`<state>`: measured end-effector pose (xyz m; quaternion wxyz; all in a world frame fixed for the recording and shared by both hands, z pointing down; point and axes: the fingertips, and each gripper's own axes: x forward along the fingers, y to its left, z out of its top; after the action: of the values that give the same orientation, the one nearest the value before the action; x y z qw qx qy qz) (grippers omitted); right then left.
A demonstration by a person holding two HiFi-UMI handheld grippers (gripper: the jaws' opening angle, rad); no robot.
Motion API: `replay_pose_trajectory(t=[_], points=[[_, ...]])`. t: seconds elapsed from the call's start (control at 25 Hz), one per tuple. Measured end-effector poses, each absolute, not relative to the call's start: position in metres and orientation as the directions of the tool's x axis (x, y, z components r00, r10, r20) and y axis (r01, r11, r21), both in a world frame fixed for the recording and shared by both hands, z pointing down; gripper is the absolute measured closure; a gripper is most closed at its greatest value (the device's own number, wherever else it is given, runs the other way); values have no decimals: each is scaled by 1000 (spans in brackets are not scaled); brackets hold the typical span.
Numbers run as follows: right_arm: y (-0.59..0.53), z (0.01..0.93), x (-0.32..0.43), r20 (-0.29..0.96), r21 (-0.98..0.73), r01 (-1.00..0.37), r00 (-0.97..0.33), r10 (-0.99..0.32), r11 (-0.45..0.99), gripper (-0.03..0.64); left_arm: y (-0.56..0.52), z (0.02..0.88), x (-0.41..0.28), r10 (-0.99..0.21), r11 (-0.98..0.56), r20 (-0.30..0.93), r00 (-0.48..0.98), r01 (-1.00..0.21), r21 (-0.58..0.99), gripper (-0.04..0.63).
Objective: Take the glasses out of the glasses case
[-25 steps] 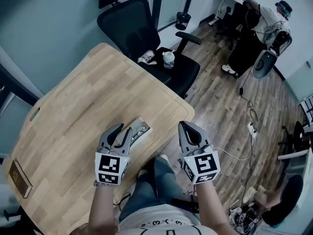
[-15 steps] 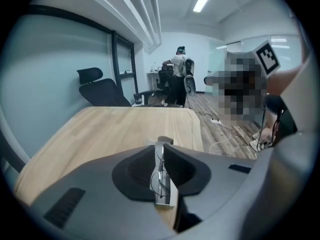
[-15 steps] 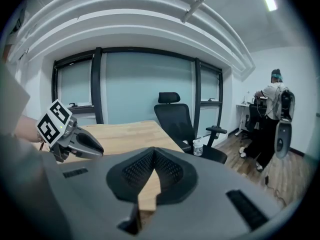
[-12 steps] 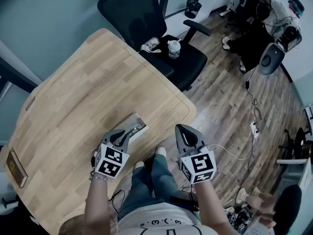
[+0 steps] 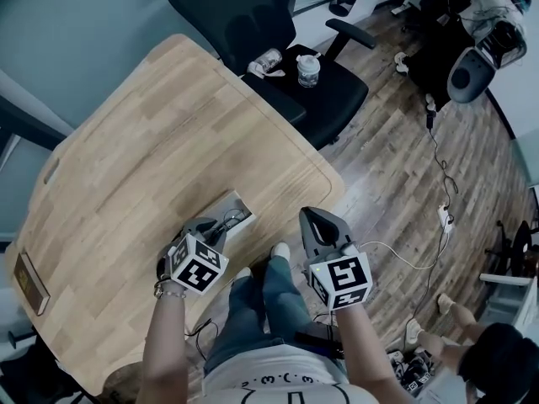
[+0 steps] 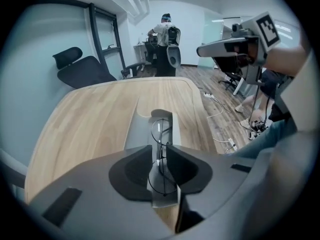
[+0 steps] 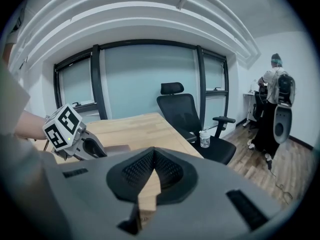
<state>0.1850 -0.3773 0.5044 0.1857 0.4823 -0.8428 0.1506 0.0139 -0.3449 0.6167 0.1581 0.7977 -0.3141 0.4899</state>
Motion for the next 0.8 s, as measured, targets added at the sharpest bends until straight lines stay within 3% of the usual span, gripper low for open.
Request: replay_pose_trajectory(t=[0.44,0.8], points=[[-390,512,193,471,-89,-863,-477,-742,497,606,-347,632,20,-112,-797,929,352,-590,127,524],[-400,505,190,459,-83,-849,-497,-736,522,606,-347,639,21,-12,-763,943,333,-613,207,560]])
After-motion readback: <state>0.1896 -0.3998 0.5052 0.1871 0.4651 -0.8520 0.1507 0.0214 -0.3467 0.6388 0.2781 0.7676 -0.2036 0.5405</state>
